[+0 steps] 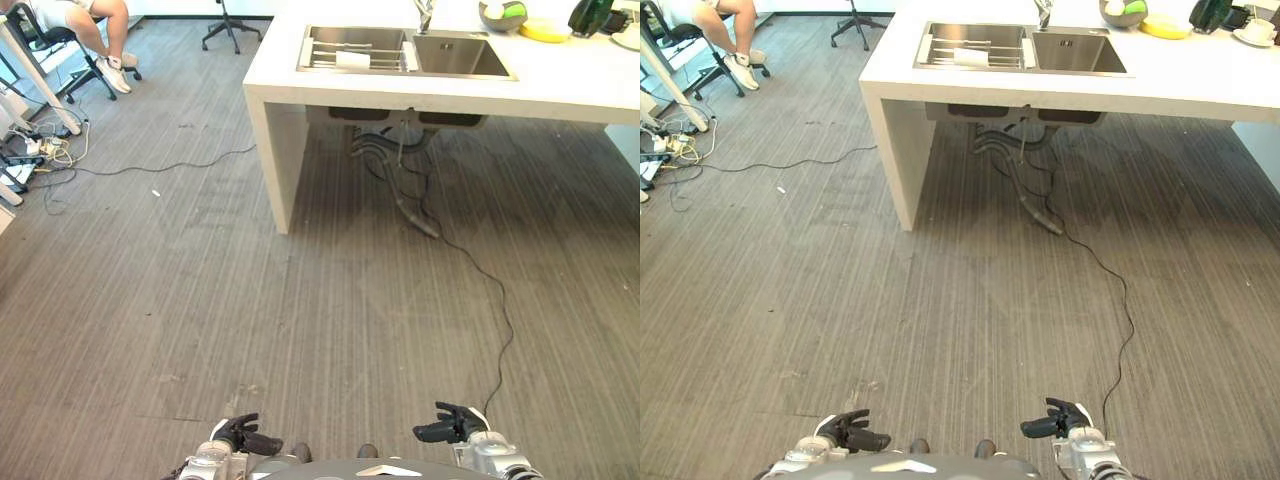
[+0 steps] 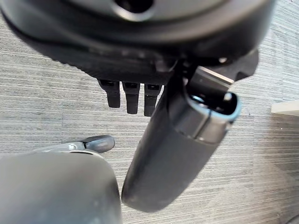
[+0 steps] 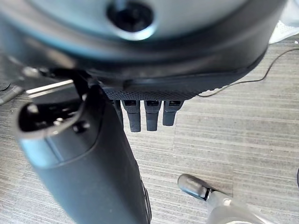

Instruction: Place the dishes in the dishwasher.

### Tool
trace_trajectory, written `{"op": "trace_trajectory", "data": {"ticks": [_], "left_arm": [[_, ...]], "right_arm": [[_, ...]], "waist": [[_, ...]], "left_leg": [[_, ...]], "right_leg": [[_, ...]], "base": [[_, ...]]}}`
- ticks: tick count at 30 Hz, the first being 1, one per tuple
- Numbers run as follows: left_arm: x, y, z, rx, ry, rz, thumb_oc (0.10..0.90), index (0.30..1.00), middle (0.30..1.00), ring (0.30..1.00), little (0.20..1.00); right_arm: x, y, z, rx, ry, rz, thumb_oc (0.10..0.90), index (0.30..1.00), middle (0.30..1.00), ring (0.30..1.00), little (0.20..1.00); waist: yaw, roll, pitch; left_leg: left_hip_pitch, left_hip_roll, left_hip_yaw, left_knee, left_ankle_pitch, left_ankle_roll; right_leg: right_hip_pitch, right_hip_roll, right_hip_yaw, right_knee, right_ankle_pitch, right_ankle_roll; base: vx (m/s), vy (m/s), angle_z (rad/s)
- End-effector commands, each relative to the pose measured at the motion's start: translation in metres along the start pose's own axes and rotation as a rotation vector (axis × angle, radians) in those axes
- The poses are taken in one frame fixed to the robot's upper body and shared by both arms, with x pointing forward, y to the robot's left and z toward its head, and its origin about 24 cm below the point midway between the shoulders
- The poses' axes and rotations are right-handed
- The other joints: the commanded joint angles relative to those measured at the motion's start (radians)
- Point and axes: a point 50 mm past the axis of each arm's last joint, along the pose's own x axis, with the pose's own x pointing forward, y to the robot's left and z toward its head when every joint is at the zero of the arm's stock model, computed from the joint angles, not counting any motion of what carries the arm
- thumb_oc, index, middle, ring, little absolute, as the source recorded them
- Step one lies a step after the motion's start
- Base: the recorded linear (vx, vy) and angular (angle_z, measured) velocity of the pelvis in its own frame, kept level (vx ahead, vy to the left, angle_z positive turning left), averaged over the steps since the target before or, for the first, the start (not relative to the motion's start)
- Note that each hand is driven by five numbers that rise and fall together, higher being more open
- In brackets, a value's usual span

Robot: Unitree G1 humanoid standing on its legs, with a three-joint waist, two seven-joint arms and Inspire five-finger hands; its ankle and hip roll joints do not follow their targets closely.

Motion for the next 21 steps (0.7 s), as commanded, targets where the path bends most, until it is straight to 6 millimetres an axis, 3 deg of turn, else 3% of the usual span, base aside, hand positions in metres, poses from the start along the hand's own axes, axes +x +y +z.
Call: {"op": "trace_trajectory", "data": {"ticks": [1, 5, 12, 21], "left_arm": [[0.004, -0.002, 0.045, -0.016, -0.153, 0.016, 0.8, 0.9, 0.9, 0.9, 0.9], [-0.005, 0.005, 0.077, 0.057, -0.356, 0.117, 0.8, 0.9, 0.9, 0.9, 0.9], [-0.01, 0.001, 0.087, 0.029, -0.446, 0.116, 0.8, 0.9, 0.9, 0.9, 0.9], [-0.013, -0.009, 0.099, 0.047, -0.515, 0.087, 0.8, 0.9, 0.9, 0.9, 0.9]], "right_arm": [[0.002, -0.003, 0.044, 0.024, -0.156, -0.019, 0.8, 0.9, 0.9, 0.9, 0.9], [-0.008, -0.006, 0.084, 0.03, -0.392, -0.066, 0.8, 0.9, 0.9, 0.9, 0.9], [-0.011, -0.004, 0.08, 0.048, -0.428, -0.072, 0.8, 0.9, 0.9, 0.9, 0.9], [-0.021, 0.006, 0.094, 0.112, -0.551, -0.015, 0.8, 0.9, 0.9, 0.9, 0.9]], "waist": [[0.013, -0.031, -0.029], [0.018, -0.026, -0.014], [0.016, -0.032, -0.011], [0.016, -0.04, -0.016]], "left_leg": [[-0.038, 0.0, 0.037, 0.002, -0.048, -0.019], [-0.046, -0.006, 0.036, 0.002, -0.046, -0.012], [-0.04, -0.008, 0.038, 0.002, -0.047, -0.012], [-0.041, -0.005, 0.029, 0.002, -0.048, -0.013]], "right_leg": [[-0.021, -0.114, -0.025, 0.014, 0.027, 0.121], [-0.044, -0.125, -0.023, 0.046, 0.026, 0.128], [-0.037, -0.131, -0.031, 0.041, 0.024, 0.13], [-0.034, -0.131, -0.039, 0.04, 0.019, 0.131]], "base": [[-0.02, 0.037, 0.0], [-0.04, 0.036, 0.0], [0.0, 0.0, 0.0], [0.01, -0.001, 0.01]]}}
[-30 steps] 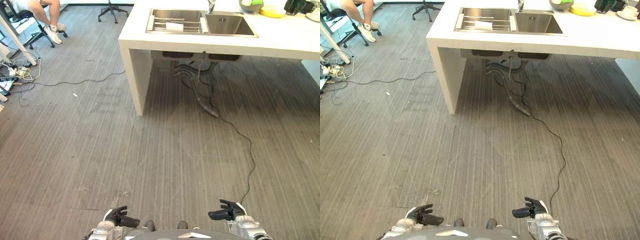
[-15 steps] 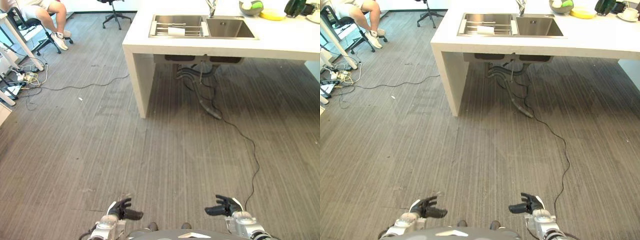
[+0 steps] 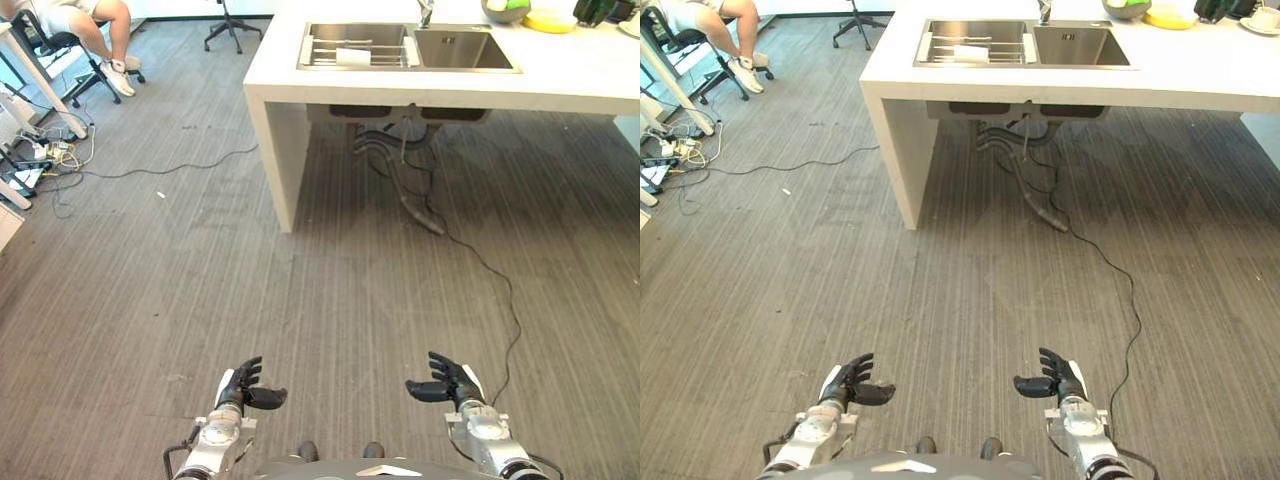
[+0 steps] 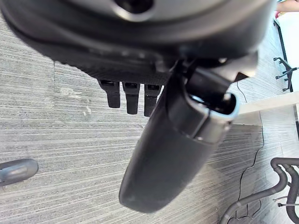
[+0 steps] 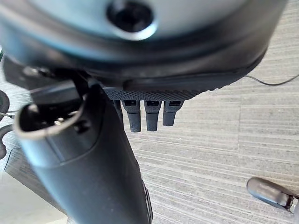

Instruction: Place the dishes in the dishwasher.

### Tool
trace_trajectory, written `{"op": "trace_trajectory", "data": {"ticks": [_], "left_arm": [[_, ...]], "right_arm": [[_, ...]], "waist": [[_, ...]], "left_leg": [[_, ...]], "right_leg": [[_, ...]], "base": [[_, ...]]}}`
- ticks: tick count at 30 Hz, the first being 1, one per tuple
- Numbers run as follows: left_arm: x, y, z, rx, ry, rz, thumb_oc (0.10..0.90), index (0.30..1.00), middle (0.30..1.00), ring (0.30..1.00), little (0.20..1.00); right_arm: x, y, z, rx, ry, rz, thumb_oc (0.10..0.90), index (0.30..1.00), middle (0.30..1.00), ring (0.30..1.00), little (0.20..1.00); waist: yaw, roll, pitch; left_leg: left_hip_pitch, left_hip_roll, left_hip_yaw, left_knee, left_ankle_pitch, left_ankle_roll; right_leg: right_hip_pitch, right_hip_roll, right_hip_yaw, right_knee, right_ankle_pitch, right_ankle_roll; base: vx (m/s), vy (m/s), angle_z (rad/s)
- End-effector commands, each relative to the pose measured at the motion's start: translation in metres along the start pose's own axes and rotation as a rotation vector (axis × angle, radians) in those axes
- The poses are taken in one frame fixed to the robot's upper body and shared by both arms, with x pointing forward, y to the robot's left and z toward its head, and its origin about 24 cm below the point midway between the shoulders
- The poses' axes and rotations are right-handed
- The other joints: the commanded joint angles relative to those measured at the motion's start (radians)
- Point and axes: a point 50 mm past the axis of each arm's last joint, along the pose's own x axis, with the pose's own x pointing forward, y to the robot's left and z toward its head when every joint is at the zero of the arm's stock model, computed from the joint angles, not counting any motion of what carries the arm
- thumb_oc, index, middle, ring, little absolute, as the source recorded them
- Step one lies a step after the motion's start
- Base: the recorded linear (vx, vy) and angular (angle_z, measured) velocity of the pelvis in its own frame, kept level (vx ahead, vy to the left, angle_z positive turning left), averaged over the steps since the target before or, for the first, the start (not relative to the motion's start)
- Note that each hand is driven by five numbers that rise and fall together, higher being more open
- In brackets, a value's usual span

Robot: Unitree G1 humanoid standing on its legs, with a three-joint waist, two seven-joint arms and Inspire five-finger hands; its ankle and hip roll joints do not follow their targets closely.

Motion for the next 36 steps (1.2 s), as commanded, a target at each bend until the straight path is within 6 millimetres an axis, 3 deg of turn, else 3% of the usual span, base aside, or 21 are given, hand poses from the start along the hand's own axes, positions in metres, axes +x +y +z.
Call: {"op": "trace_trajectory", "data": {"ticks": [1, 7, 11, 16, 17, 19, 22, 24, 26, 27, 30, 31, 32, 34, 35, 36], "left_arm": [[0.013, -0.004, 0.044, 0.004, -0.173, 0.001, 0.8, 0.9, 0.9, 0.9, 0.9], [0.014, -0.011, 0.06, -0.027, -0.232, -0.03, 0.8, 0.9, 0.9, 0.9, 0.9], [0.016, -0.007, 0.069, -0.042, -0.253, -0.03, 0.8, 0.9, 0.9, 0.9, 0.9], [0.02, -0.005, 0.087, -0.054, -0.292, -0.037, 0.8, 0.9, 0.9, 0.9, 0.9], [0.02, -0.006, 0.093, -0.06, -0.301, -0.044, 0.8, 0.9, 0.9, 0.9, 0.9], [0.021, -0.001, 0.094, -0.07, -0.29, -0.034, 0.8, 0.9, 0.9, 0.9, 0.9], [0.021, 0.001, 0.094, -0.076, -0.288, -0.029, 0.8, 0.9, 0.9, 0.9, 0.9], [0.02, 0.009, 0.102, -0.13, -0.322, -0.001, 0.8, 0.9, 0.9, 0.9, 0.9], [0.018, 0.013, 0.108, -0.148, -0.352, 0.006, 0.8, 0.9, 0.9, 0.9, 0.9], [0.015, 0.02, 0.113, -0.171, -0.388, 0.028, 0.8, 0.9, 0.9, 0.9, 0.9], [0.01, 0.025, 0.119, -0.186, -0.431, 0.03, 0.8, 0.9, 0.9, 0.9, 0.9], [0.006, 0.028, 0.125, -0.199, -0.47, 0.028, 0.8, 0.9, 0.9, 0.9, 0.9], [0.002, 0.031, 0.133, -0.228, -0.516, 0.029, 0.8, 0.9, 0.9, 0.9, 0.9], [-0.011, 0.039, 0.153, -0.273, -0.623, 0.02, 0.8, 0.9, 0.9, 0.9, 0.9], [-0.011, 0.039, 0.153, -0.273, -0.623, 0.02, 0.8, 0.9, 0.9, 0.9, 0.9], [-0.017, 0.043, 0.163, -0.28, -0.673, 0.017, 0.8, 0.9, 0.9, 0.9, 0.9]], "right_arm": [[0.009, 0.004, 0.045, 0.065, -0.205, 0.003, 0.8, 0.9, 0.9, 0.9, 0.9], [0.009, 0.009, 0.044, 0.063, -0.194, 0.007, 0.8, 0.9, 0.9, 0.9, 0.9], [0.012, 0.009, 0.048, 0.071, -0.189, 0.006, 0.8, 0.9, 0.9, 0.9, 0.9], [0.02, 0.007, 0.054, 0.157, -0.159, 0.004, 0.8, 0.9, 0.9, 0.9, 0.9], [0.022, 0.012, 0.056, 0.224, -0.136, 0.022, 0.8, 0.9, 0.9, 0.9, 0.9], [0.025, 0.013, 0.057, 0.197, -0.108, 0.036, 0.8, 0.9, 0.9, 0.9, 0.9], [0.026, 0.013, 0.058, 0.196, -0.104, 0.036, 0.8, 0.9, 0.9, 0.9, 0.9], [0.026, 0.005, 0.067, 0.178, -0.138, 0.026, 0.8, 0.9, 0.9, 0.9, 0.9], [0.025, 0.0, 0.063, 0.16, -0.125, 0.005, 0.8, 0.9, 0.9, 0.9, 0.9], [0.023, -0.005, 0.051, 0.154, -0.086, -0.008, 0.8, 0.9, 0.9, 0.9, 0.9], [0.019, -0.015, 0.033, 0.138, -0.025, -0.032, 0.8, 0.9, 0.9, 0.9, 0.9], [0.017, -0.02, 0.024, 0.127, 0.007, -0.042, 0.8, 0.9, 0.9, 0.9, 0.9], [0.015, -0.024, 0.013, 0.116, 0.05, -0.055, 0.8, 0.9, 0.9, 0.9, 0.9], [0.006, -0.034, -0.02, 0.079, 0.192, -0.078, 0.8, 0.9, 0.9, 0.9, 0.9], [0.007, -0.034, -0.02, 0.08, 0.192, -0.077, 0.8, 0.9, 0.9, 0.9, 0.9], [0.001, -0.039, -0.035, 0.07, 0.256, -0.096, 0.8, 0.9, 0.9, 0.9, 0.9]], "waist": [[0.013, -0.057, -0.011], [0.013, -0.058, -0.018], [0.021, -0.056, -0.013], [0.037, -0.047, 0.021], [0.037, -0.043, 0.043], [0.037, -0.041, 0.063], [0.037, -0.042, 0.064], [0.028, -0.052, 0.067], [0.015, -0.048, 0.068], [0.001, -0.057, 0.062], [-0.011, -0.055, 0.048], [-0.013, -0.052, 0.039], [-0.02, -0.046, 0.029], [-0.008, -0.027, 0.011], [-0.01, -0.031, 0.009], [0.0, -0.03, 0.007]], "left_leg": [[-0.009, -0.007, 0.032, 0.002, -0.053, -0.016], [0.006, -0.01, 0.038, 0.002, -0.065, -0.01], [0.006, -0.018, 0.036, 0.002, -0.067, 0.003], [0.001, -0.024, 0.033, 0.021, -0.074, 0.036], [0.022, -0.033, 0.034, 0.029, -0.09, 0.056], [0.063, -0.03, 0.038, 0.02, -0.112, 0.065], [0.084, -0.034, 0.039, 0.014, -0.123, 0.065], [0.13, -0.046, 0.007, 0.006, -0.164, 0.048], [0.153, -0.029, -0.017, 0.016, -0.195, 0.025], [0.173, -0.024, -0.038, 0.033, -0.225, 0.011], [0.204, -0.011, -0.063, 0.059, -0.264, 0.005], [0.213, 0.0, -0.077, 0.076, -0.274, -0.001], [0.205, 0.017, -0.088, 0.135, -0.257, -0.012], [0.148, 0.076, -0.092, 0.332, -0.161, -0.047], [0.144, 0.072, -0.095, 0.333, -0.158, -0.046], [0.098, 0.094, -0.108, 0.447, -0.086, -0.055]], "right_leg": [[-0.007, -0.13, -0.029, 0.038, 0.009, 0.131], [0.003, -0.129, -0.029, 0.041, 0.004, 0.134], [-0.024, -0.142, -0.028, 0.109, -0.005, 0.142], [-0.141, -0.182, -0.011, 0.361, -0.029, 0.168], [-0.2, -0.212, -0.006, 0.516, 0.01, 0.194], [-0.261, -0.224, -0.011, 0.635, 0.037, 0.202], [-0.277, -0.23, -0.026, 0.631, 0.045, 0.204], [-0.318, -0.213, -0.06, 0.37, 0.066, 0.176], [-0.326, -0.208, -0.06, 0.202, 0.115, 0.193], [-0.357, -0.22, -0.028, 0.13, 0.159, 0.207], [-0.375, -0.23, -0.008, 0.144, 0.198, 0.219], [-0.37, -0.225, -0.01, 0.156, 0.184, 0.211], [-0.364, -0.213, -0.013, 0.174, 0.181, 0.197], [-0.317, -0.153, -0.039, 0.209, 0.116, 0.146], [-0.319, -0.157, -0.041, 0.207, 0.119, 0.145], [-0.283, -0.128, -0.048, 0.205, 0.088, 0.116]], "base": [[0.04, -0.004, 0.03], [0.02, 0.016, 0.0], [0.01, 0.063, 0.0], [-0.02, 0.12, -0.04], [0.06, 0.22, -0.08], [0.11, 0.127, -0.22], [0.15, 0.007, -0.11], [0.42, -0.117, -0.05], [0.46, -0.153, 0.17], [0.53, -0.133, 0.51], [0.35, -0.078, 0.48], [0.46, -0.158, 0.32], [0.54, -0.276, 0.56], [0.45, -0.291, 0.76], [0.27, -0.242, 0.48], [0.24, -0.249, 0.2]]}}
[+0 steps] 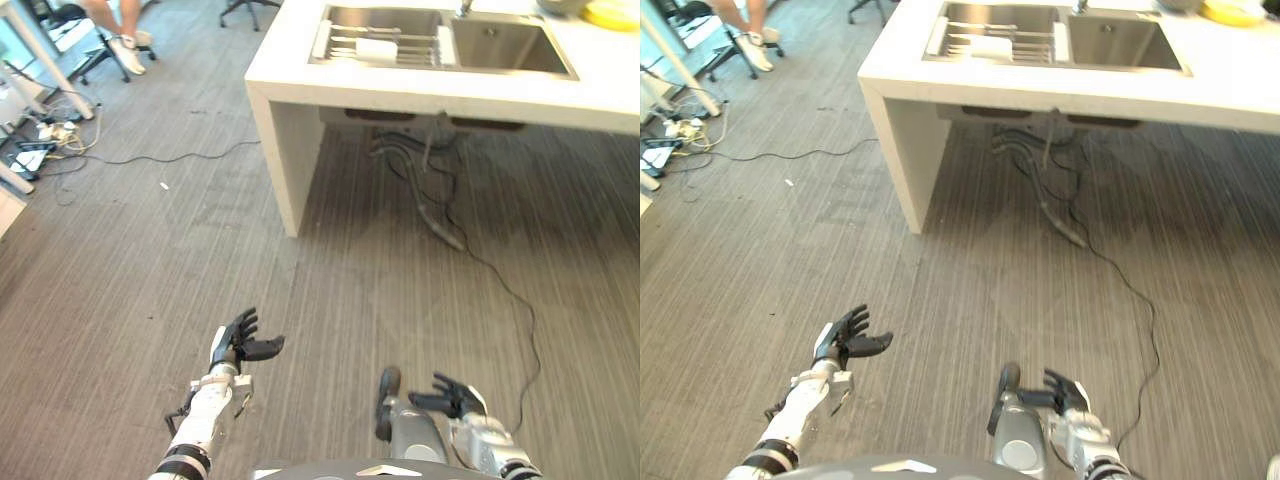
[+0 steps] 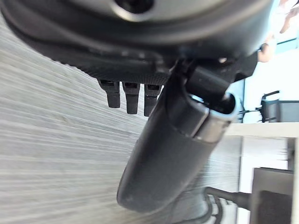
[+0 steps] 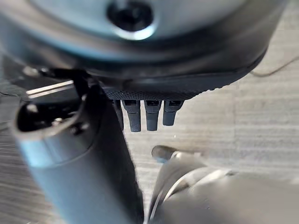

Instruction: Place the dishes in the dishwasher.

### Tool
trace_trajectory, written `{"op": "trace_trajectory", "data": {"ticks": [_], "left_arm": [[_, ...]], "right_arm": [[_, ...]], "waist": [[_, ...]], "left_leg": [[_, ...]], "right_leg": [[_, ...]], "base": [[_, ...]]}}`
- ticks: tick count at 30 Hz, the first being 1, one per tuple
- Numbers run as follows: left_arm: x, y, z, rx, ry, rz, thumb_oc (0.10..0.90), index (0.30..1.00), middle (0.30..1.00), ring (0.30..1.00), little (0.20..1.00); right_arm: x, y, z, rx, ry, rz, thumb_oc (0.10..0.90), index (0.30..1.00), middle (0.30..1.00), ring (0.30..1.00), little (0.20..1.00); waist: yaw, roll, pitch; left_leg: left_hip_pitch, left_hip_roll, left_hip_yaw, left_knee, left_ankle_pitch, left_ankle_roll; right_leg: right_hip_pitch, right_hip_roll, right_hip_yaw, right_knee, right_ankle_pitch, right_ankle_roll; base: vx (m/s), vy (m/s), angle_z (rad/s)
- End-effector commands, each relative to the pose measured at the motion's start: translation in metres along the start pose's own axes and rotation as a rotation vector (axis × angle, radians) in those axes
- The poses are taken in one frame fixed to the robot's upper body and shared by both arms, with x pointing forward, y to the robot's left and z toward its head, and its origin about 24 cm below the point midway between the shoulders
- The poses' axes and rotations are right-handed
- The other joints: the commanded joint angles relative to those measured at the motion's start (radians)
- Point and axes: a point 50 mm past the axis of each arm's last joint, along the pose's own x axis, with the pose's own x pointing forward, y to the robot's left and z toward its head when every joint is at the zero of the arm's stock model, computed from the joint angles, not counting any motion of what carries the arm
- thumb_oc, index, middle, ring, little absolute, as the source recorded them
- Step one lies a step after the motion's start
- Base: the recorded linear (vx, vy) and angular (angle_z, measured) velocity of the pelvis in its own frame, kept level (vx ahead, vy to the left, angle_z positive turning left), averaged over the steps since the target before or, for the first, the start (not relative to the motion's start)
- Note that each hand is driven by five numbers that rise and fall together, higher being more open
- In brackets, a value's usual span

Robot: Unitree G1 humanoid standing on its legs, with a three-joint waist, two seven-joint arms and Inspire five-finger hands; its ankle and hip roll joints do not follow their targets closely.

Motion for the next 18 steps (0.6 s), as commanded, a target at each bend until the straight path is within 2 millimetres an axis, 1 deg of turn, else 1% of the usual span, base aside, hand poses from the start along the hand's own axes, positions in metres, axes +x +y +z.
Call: {"op": "trace_trajectory", "data": {"ticks": [1, 2, 3, 4, 5, 6, 7, 8, 9, 10, 11, 12, 13, 14, 15, 16, 17, 18], "left_arm": [[0.012, 0.006, 0.095, -0.037, -0.402, -0.025, 0.8, 0.9, 0.9, 0.9, 0.9], [0.009, 0.007, 0.112, -0.037, -0.467, -0.035, 0.8, 0.9, 0.9, 0.9, 0.9], [0.001, 0.007, 0.138, -0.059, -0.574, -0.047, 0.8, 0.9, 0.9, 0.9, 0.9], [0.001, 0.007, 0.138, -0.059, -0.575, -0.047, 0.8, 0.9, 0.9, 0.9, 0.9], [-0.009, 0.009, 0.161, -0.045, -0.682, -0.049, 0.8, 0.9, 0.9, 0.9, 0.9], [-0.014, 0.009, 0.171, -0.068, -0.73, -0.052, 0.8, 0.9, 0.9, 0.9, 0.9], [-0.014, 0.009, 0.171, -0.068, -0.729, -0.052, 0.8, 0.9, 0.9, 0.9, 0.9], [-0.023, 0.011, 0.19, -0.06, -0.824, -0.062, 0.8, 0.9, 0.9, 0.9, 0.9], [-0.023, 0.011, 0.19, -0.06, -0.824, -0.062, 0.8, 0.9, 0.9, 0.9, 0.9], [-0.028, 0.011, 0.201, -0.052, -0.878, -0.076, 0.8, 0.9, 0.9, 0.9, 0.9], [-0.035, 0.011, 0.215, -0.043, -0.945, -0.095, 0.8, 0.9, 0.9, 0.9, 0.9], [-0.036, 0.011, 0.215, -0.043, -0.946, -0.095, 0.8, 0.9, 0.9, 0.9, 0.9], [-0.039, 0.009, 0.221, -0.043, -0.976, -0.114, 0.8, 0.9, 0.9, 0.9, 0.9], [-0.04, 0.006, 0.226, -0.046, -0.994, -0.133, 0.8, 0.9, 0.9, 0.9, 0.9], [-0.043, 0.006, 0.23, -0.049, -1.015, -0.143, 0.8, 0.9, 0.9, 0.9, 0.9], [-0.044, 0.006, 0.231, -0.047, -1.02, -0.152, 0.8, 0.9, 0.9, 0.9, 0.9], [-0.044, 0.006, 0.23, -0.047, -1.019, -0.152, 0.8, 0.9, 0.9, 0.9, 0.9], [-0.047, 0.004, 0.231, -0.037, -1.023, -0.171, 0.8, 0.9, 0.9, 0.9, 0.9]], "right_arm": [[0.001, -0.028, 0.008, -0.064, -0.013, -0.065, 0.8, 0.9, 0.9, 0.9, 0.9], [-0.001, -0.035, -0.003, -0.057, 0.037, -0.094, 0.8, 0.9, 0.9, 0.9, 0.9], [-0.005, -0.047, -0.021, -0.029, 0.122, -0.148, 0.8, 0.9, 0.9, 0.9, 0.9], [-0.005, -0.047, -0.02, -0.029, 0.122, -0.147, 0.8, 0.9, 0.9, 0.9, 0.9], [-0.011, -0.056, -0.042, -0.025, 0.218, -0.176, 0.8, 0.9, 0.9, 0.9, 0.9], [-0.015, -0.057, -0.055, -0.029, 0.264, -0.174, 0.8, 0.9, 0.9, 0.9, 0.9], [-0.015, -0.058, -0.055, -0.029, 0.264, -0.174, 0.8, 0.9, 0.9, 0.9, 0.9], [-0.02, -0.062, -0.067, -0.016, 0.299, -0.174, 0.8, 0.9, 0.9, 0.9, 0.9], [-0.02, -0.062, -0.067, -0.016, 0.299, -0.173, 0.8, 0.9, 0.9, 0.9, 0.9], [-0.021, -0.064, -0.067, -0.019, 0.3, -0.175, 0.8, 0.9, 0.9, 0.9, 0.9], [-0.019, -0.06, -0.064, -0.052, 0.289, -0.145, 0.8, 0.9, 0.9, 0.9, 0.9], [-0.018, -0.06, -0.063, -0.052, 0.288, -0.145, 0.8, 0.9, 0.9, 0.9, 0.9], [-0.017, -0.058, -0.059, -0.059, 0.274, -0.136, 0.8, 0.9, 0.9, 0.9, 0.9], [-0.015, -0.056, -0.057, -0.063, 0.265, -0.132, 0.8, 0.9, 0.9, 0.9, 0.9], [-0.012, -0.046, -0.051, -0.077, 0.245, -0.09, 0.8, 0.9, 0.9, 0.9, 0.9], [-0.011, -0.042, -0.049, -0.081, 0.231, -0.075, 0.8, 0.9, 0.9, 0.9, 0.9], [-0.011, -0.042, -0.049, -0.082, 0.232, -0.074, 0.8, 0.9, 0.9, 0.9, 0.9], [-0.01, -0.038, -0.046, -0.08, 0.223, -0.056, 0.8, 0.9, 0.9, 0.9, 0.9]], "waist": [[0.029, -0.032, -0.045], [0.044, -0.038, -0.033], [0.074, -0.044, -0.001], [0.073, -0.042, -0.002], [0.094, -0.048, 0.011], [0.102, -0.045, 0.008], [0.103, -0.045, 0.009], [0.115, -0.058, -0.003], [0.115, -0.063, -0.004], [0.125, -0.073, -0.003], [0.147, -0.072, -0.001], [0.147, -0.076, -0.002], [0.155, -0.072, 0.001], [0.163, -0.069, 0.002], [0.172, -0.068, -0.008], [0.174, -0.072, -0.017], [0.175, -0.073, -0.016], [0.179, -0.08, -0.03]], "left_leg": [[-0.063, 0.004, -0.001, 0.219, 0.154, 0.028], [-0.128, 0.017, -0.017, 0.355, 0.221, 0.021], [-0.233, 0.047, -0.001, 0.543, 0.28, 0.025], [-0.237, 0.049, -0.004, 0.549, 0.278, 0.024], [-0.321, 0.031, 0.021, 0.593, 0.216, 0.038], [-0.349, -0.006, 0.011, 0.532, 0.183, 0.044], [-0.345, -0.007, 0.012, 0.53, 0.182, 0.045], [-0.385, -0.048, 0.02, 0.387, 0.121, 0.057], [-0.385, -0.052, 0.022, 0.38, 0.127, 0.059], [-0.417, -0.056, 0.035, 0.288, 0.112, 0.055], [-0.457, -0.088, 0.021, 0.131, 0.123, 0.048], [-0.454, -0.092, 0.023, 0.118, 0.133, 0.049], [-0.459, -0.103, 0.01, 0.044, 0.167, 0.038], [-0.482, -0.105, 0.003, -0.003, 0.22, 0.023], [-0.469, -0.103, 0.016, -0.053, 0.224, 0.022], [-0.447, -0.101, 0.023, -0.07, 0.228, 0.027], [-0.444, -0.102, 0.024, -0.073, 0.229, 0.027], [-0.427, -0.107, 0.026, -0.087, 0.219, 0.038]], "right_leg": [[0.068, 0.032, -0.003, -0.078, -0.038, 0.081], [0.107, 0.051, -0.012, -0.09, -0.063, 0.053], [0.17, 0.08, -0.022, -0.106, -0.104, 0.011], [0.169, 0.082, -0.024, -0.106, -0.103, 0.01], [0.213, 0.094, -0.019, -0.116, -0.134, -0.006], [0.236, 0.1, -0.008, -0.123, -0.144, -0.001], [0.239, 0.099, -0.007, -0.123, -0.144, -0.001], [0.272, 0.101, 0.015, -0.144, -0.161, 0.019], [0.269, 0.097, 0.015, -0.145, -0.159, 0.02], [0.287, 0.09, 0.017, -0.155, -0.165, 0.028], [0.319, 0.101, 0.034, -0.167, -0.175, 0.031], [0.316, 0.097, 0.034, -0.168, -0.172, 0.031], [0.335, 0.104, 0.041, -0.172, -0.179, 0.033], [0.358, 0.113, 0.042, -0.182, -0.187, 0.033], [0.383, 0.122, 0.052, -0.192, -0.196, 0.038], [0.397, 0.12, 0.051, -0.197, -0.205, 0.044], [0.4, 0.119, 0.051, -0.197, -0.205, 0.045], [0.404, 0.115, 0.059, -0.188, -0.213, 0.051]], "base": [[0.36, -0.386, -0.06], [0.36, -0.473, 0.09], [0.25, -0.364, 0.25], [0.34, -0.342, 0.35], [0.3, -0.11, -0.01], [0.31, -0.109, -0.05], [0.37, 0.002, 0.03], [0.24, -0.003, 0.02], [0.33, -0.001, -0.18], [0.27, 0.035, -0.68], [0.27, 0.033, -0.75], [0.28, 0.048, -0.86], [0.18, 0.026, -0.66], [0.35, 0.075, -0.66], [0.36, 0.083, -0.57], [0.28, 0.074, -0.48], [0.21, 0.074, -0.42], [0.32, 0.164, -0.31]]}}
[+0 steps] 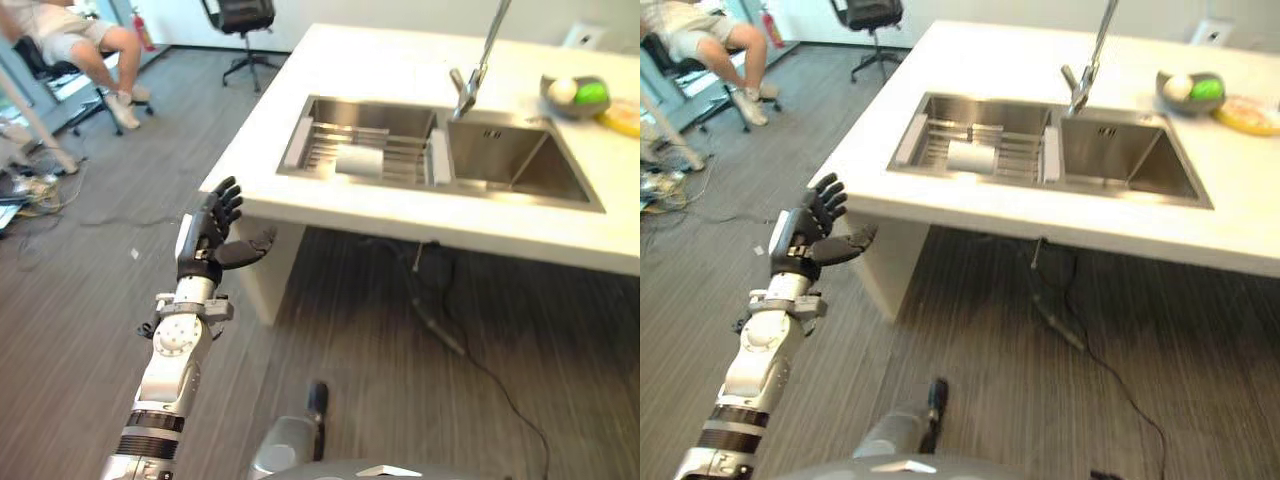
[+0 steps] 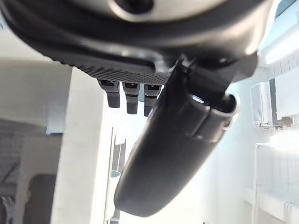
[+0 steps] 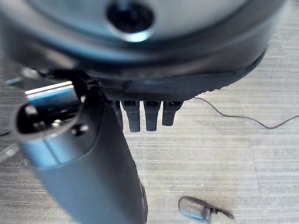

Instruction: Place the dishes in the dishwasher.

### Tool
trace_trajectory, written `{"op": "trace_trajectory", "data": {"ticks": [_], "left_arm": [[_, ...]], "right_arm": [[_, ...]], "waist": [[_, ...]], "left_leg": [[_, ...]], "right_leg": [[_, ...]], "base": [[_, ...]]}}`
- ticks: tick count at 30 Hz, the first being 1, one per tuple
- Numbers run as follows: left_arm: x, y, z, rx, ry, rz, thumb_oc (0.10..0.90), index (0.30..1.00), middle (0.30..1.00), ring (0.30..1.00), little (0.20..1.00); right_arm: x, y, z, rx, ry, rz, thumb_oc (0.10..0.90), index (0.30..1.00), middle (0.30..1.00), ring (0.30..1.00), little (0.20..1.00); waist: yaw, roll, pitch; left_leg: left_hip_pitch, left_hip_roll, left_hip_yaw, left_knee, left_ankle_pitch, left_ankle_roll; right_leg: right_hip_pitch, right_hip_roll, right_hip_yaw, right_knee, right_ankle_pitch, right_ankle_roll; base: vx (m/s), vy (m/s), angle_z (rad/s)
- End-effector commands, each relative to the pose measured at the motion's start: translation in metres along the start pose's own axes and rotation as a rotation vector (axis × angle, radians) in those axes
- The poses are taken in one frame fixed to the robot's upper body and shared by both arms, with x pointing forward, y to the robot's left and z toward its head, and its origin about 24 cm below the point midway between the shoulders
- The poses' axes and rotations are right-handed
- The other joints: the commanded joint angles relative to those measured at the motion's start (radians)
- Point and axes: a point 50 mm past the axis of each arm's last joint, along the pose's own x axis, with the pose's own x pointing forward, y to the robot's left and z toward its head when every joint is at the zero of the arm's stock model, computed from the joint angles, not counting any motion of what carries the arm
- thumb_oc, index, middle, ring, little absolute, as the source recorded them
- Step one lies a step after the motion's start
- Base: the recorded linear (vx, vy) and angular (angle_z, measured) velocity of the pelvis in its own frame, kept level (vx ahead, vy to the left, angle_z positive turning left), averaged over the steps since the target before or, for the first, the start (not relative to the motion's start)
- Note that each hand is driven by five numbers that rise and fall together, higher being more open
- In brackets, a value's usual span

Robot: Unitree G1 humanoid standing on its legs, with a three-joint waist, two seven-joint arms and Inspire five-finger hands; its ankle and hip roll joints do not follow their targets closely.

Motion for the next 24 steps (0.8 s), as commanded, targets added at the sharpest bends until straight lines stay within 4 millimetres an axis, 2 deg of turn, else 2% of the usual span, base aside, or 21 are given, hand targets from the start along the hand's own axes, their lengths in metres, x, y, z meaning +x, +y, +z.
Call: {"op": "trace_trajectory", "data": {"ticks": [1, 3, 4, 5, 6, 8, 10, 11, 12, 13, 15, 16, 17, 18, 19, 21, 24], "left_arm": [[0.016, -0.01, 0.071, -0.043, -0.356, -0.079, 0.8, 0.9, 0.9, 0.9, 0.9], [0.016, -0.01, 0.071, -0.037, -0.349, -0.086, 0.8, 0.9, 0.9, 0.9, 0.9], [0.015, -0.01, 0.074, -0.018, -0.357, -0.095, 0.8, 0.9, 0.9, 0.9, 0.9], [0.015, -0.01, 0.074, -0.018, -0.357, -0.095, 0.8, 0.9, 0.9, 0.9, 0.9], [0.014, -0.01, 0.076, -0.009, -0.366, -0.101, 0.8, 0.9, 0.9, 0.9, 0.9], [0.015, -0.011, 0.082, 0.019, -0.387, -0.11, 0.8, 0.9, 0.9, 0.9, 0.9], [0.015, -0.011, 0.087, 0.047, -0.404, -0.107, 0.8, 0.9, 0.9, 0.9, 0.9], [0.015, -0.011, 0.088, 0.05, -0.409, -0.109, 0.8, 0.9, 0.9, 0.9, 0.9], [0.015, -0.011, 0.088, 0.05, -0.408, -0.109, 0.8, 0.9, 0.9, 0.9, 0.9], [0.015, -0.011, 0.089, 0.049, -0.41, -0.114, 0.8, 0.9, 0.9, 0.9, 0.9], [0.018, -0.014, 0.09, 0.039, -0.413, -0.138, 0.8, 0.9, 0.9, 0.9, 0.9], [0.02, -0.016, 0.088, 0.039, -0.403, -0.148, 0.8, 0.9, 0.9, 0.9, 0.9], [0.02, -0.016, 0.088, 0.039, -0.403, -0.149, 0.8, 0.9, 0.9, 0.9, 0.9], [0.021, -0.017, 0.088, 0.053, -0.402, -0.162, 0.8, 0.9, 0.9, 0.9, 0.9], [0.021, -0.017, 0.088, 0.053, -0.402, -0.163, 0.8, 0.9, 0.9, 0.9, 0.9], [0.023, -0.019, 0.084, 0.05, -0.375, -0.184, 0.8, 0.9, 0.9, 0.9, 0.9], [0.026, -0.015, 0.083, 0.101, -0.363, -0.183, 0.8, 0.9, 0.9, 0.9, 0.9]], "right_arm": [[0.0, -0.01, 0.034, -0.043, -0.101, -0.016, 0.8, 0.9, 0.9, 0.9, 0.9], [0.0, -0.006, 0.037, -0.046, -0.109, 0.0, 0.8, 0.9, 0.9, 0.9, 0.9], [0.0, 0.002, 0.04, -0.061, -0.119, 0.027, 0.8, 0.9, 0.9, 0.9, 0.9], [0.0, 0.002, 0.04, -0.061, -0.12, 0.027, 0.8, 0.9, 0.9, 0.9, 0.9], [0.0, 0.003, 0.042, -0.064, -0.123, 0.032, 0.8, 0.9, 0.9, 0.9, 0.9], [0.0, 0.005, 0.046, -0.071, -0.129, 0.041, 0.8, 0.9, 0.9, 0.9, 0.9], [0.0, 0.007, 0.043, -0.073, -0.117, 0.048, 0.8, 0.9, 0.9, 0.9, 0.9], [0.001, 0.006, 0.033, -0.075, -0.088, 0.052, 0.8, 0.9, 0.9, 0.9, 0.9], [0.001, 0.005, 0.033, -0.075, -0.087, 0.052, 0.8, 0.9, 0.9, 0.9, 0.9], [0.0, 0.004, 0.031, -0.073, -0.083, 0.05, 0.8, 0.9, 0.9, 0.9, 0.9], [0.0, 0.001, 0.031, -0.068, -0.087, 0.043, 0.8, 0.9, 0.9, 0.9, 0.9], [0.0, -0.001, 0.029, -0.069, -0.081, 0.037, 0.8, 0.9, 0.9, 0.9, 0.9], [0.0, -0.001, 0.029, -0.069, -0.081, 0.037, 0.8, 0.9, 0.9, 0.9, 0.9], [0.0, -0.001, 0.026, -0.061, -0.065, 0.042, 0.8, 0.9, 0.9, 0.9, 0.9], [0.0, -0.001, 0.025, -0.061, -0.065, 0.043, 0.8, 0.9, 0.9, 0.9, 0.9], [0.0, 0.002, 0.022, -0.067, -0.062, 0.067, 0.8, 0.9, 0.9, 0.9, 0.9], [0.0, 0.0, 0.02, -0.069, -0.062, 0.063, 0.8, 0.9, 0.9, 0.9, 0.9]], "waist": [[0.04, 0.033, 0.0], [0.044, 0.027, -0.006], [0.044, 0.021, -0.003], [0.046, 0.022, -0.005], [0.037, 0.024, 0.003], [0.009, 0.046, 0.028], [-0.002, 0.064, 0.035], [-0.006, 0.067, 0.024], [-0.008, 0.067, 0.024], [-0.008, 0.07, 0.02], [-0.011, 0.071, 0.014], [-0.025, 0.061, 0.012], [-0.023, 0.062, 0.012], [-0.018, 0.038, -0.001], [-0.018, 0.038, -0.001], [-0.017, 0.024, -0.034], [-0.026, 0.028, -0.047]], "left_leg": [[0.093, 0.07, -0.002, 0.019, -0.131, -0.071], [0.112, 0.066, 0.008, 0.013, -0.145, -0.058], [0.156, 0.055, 0.024, 0.013, -0.185, -0.027], [0.152, 0.056, 0.025, 0.012, -0.182, -0.027], [0.168, 0.053, 0.031, 0.014, -0.193, -0.012], [0.195, 0.061, 0.033, 0.016, -0.21, 0.014], [0.219, 0.064, 0.03, -0.003, -0.213, 0.031], [0.252, 0.059, 0.03, -0.038, -0.22, 0.03], [0.256, 0.059, 0.028, -0.043, -0.219, 0.029], [0.269, 0.065, 0.027, -0.06, -0.223, 0.019], [0.273, 0.079, 0.02, -0.072, -0.226, -0.001], [0.284, 0.077, 0.008, -0.072, -0.235, -0.015], [0.285, 0.078, 0.009, -0.073, -0.237, -0.015], [0.291, 0.065, 0.013, -0.065, -0.25, -0.026], [0.292, 0.065, 0.013, -0.064, -0.25, -0.025], [0.313, 0.084, 0.033, -0.081, -0.245, -0.046], [0.335, 0.107, 0.038, -0.11, -0.233, -0.064]], "right_leg": [[-0.167, 0.028, 0.038, 0.027, 0.1, -0.015], [-0.177, 0.018, 0.05, 0.078, 0.093, -0.004], [-0.229, -0.012, 0.061, 0.23, 0.126, 0.04], [-0.235, -0.012, 0.062, 0.231, 0.128, 0.04], [-0.276, -0.029, 0.072, 0.32, 0.171, 0.067], [-0.355, -0.048, 0.082, 0.493, 0.251, 0.1], [-0.415, -0.065, 0.077, 0.604, 0.261, 0.105], [-0.422, -0.107, 0.051, 0.547, 0.243, 0.092], [-0.417, -0.107, 0.048, 0.544, 0.243, 0.092], [-0.407, -0.134, 0.029, 0.47, 0.217, 0.079], [-0.399, -0.173, 0.016, 0.307, 0.207, 0.061], [-0.421, -0.196, 0.065, 0.188, 0.27, 0.072], [-0.416, -0.194, 0.066, 0.178, 0.276, 0.073], [-0.38, -0.197, 0.06, 0.079, 0.31, 0.098], [-0.374, -0.197, 0.059, 0.07, 0.315, 0.099], [-0.309, -0.18, 0.033, -0.015, 0.33, 0.11], [-0.281, -0.157, 0.031, -0.047, 0.313, 0.103]], "base": [[0.4, 0.227, -0.19], [0.27, 0.197, -0.15], [0.15, 0.15, -0.29], [0.2, 0.215, -0.4], [0.06, 0.129, -0.26], [0.05, 0.195, -0.12], [0.1, 0.142, 0.08], [0.15, 0.061, 0.02], [0.16, -0.009, -0.06], [0.08, -0.07, 0.05], [0.12, -0.182, 0.09], [0.13, -0.182, 0.11], [0.18, -0.218, 0.22], [0.09, -0.102, 0.27], [0.15, -0.173, 0.25], [0.16, -0.178, 0.09], [0.09, -0.12, -0.08]]}}
